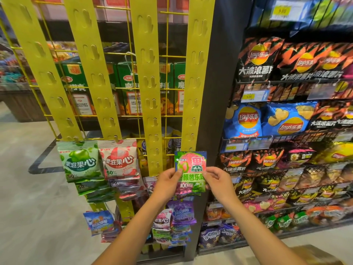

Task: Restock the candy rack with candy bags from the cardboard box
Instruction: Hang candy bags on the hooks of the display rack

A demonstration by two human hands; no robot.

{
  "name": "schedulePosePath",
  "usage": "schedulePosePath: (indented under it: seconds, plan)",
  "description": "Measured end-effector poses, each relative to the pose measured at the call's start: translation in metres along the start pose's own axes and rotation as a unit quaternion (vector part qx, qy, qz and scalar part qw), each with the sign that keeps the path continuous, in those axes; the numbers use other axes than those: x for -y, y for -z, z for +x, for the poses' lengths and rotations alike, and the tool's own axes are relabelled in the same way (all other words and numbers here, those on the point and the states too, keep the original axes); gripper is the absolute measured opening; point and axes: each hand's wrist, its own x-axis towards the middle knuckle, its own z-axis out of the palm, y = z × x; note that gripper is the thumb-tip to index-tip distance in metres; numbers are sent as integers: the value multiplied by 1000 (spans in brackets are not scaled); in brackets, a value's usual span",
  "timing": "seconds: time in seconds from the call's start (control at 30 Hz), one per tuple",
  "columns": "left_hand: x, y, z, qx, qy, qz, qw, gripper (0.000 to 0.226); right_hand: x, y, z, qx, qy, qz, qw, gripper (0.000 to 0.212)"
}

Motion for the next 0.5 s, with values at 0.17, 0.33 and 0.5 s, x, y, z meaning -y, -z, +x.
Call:
schedulePosePath:
  seconds: [0.17,0.33,0.5]
  plan:
    - [-11,-2,2,0,-67,-21,998,27,17,5,3,-17,47,20,999,14]
    - [-9,-3,10,-16,-44,-13,999,33,12,4,7,-17,42,23,999,13]
    - [8,-1,12,-21,-20,2,1000,69,-6,0,9,-9,20,21,1000,19]
